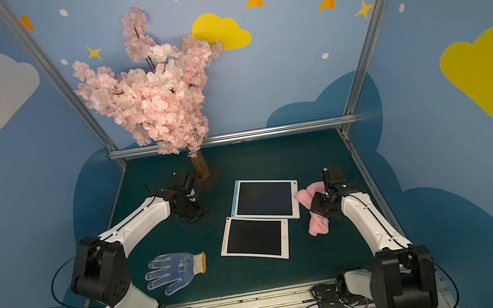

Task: Wipe the drawing tablet
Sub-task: Place the cleaning item at the center of the board.

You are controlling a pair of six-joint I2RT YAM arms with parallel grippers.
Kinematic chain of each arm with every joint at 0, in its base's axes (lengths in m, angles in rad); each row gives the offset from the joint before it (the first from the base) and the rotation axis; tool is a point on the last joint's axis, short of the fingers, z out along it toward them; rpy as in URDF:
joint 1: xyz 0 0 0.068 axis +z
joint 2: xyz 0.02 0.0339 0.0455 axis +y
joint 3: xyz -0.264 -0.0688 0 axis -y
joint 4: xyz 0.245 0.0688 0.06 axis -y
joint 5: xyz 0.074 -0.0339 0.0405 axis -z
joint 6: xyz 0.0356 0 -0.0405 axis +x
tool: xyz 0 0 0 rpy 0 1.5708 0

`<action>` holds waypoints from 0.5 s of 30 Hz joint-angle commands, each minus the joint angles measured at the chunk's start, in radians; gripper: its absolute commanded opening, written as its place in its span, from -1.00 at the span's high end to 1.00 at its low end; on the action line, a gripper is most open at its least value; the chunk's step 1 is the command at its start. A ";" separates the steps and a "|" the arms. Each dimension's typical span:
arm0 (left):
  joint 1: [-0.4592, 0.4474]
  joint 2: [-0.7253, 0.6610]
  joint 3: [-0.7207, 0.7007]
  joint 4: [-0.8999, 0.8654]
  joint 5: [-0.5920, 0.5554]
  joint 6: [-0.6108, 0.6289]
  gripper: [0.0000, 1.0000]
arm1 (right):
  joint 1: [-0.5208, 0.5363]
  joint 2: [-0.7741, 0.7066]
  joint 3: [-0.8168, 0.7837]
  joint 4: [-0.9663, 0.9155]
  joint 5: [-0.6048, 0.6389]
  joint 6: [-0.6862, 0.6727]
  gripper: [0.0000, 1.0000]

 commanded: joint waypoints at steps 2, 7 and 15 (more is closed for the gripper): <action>0.024 -0.042 -0.062 0.040 -0.001 -0.038 0.38 | -0.003 -0.032 -0.042 -0.015 0.022 0.034 1.00; 0.039 -0.079 -0.121 0.085 -0.012 -0.065 0.36 | -0.014 -0.044 -0.075 -0.046 0.075 0.081 1.00; 0.040 -0.137 -0.155 0.086 -0.039 -0.065 0.19 | -0.035 0.002 -0.123 -0.065 0.060 0.135 -0.22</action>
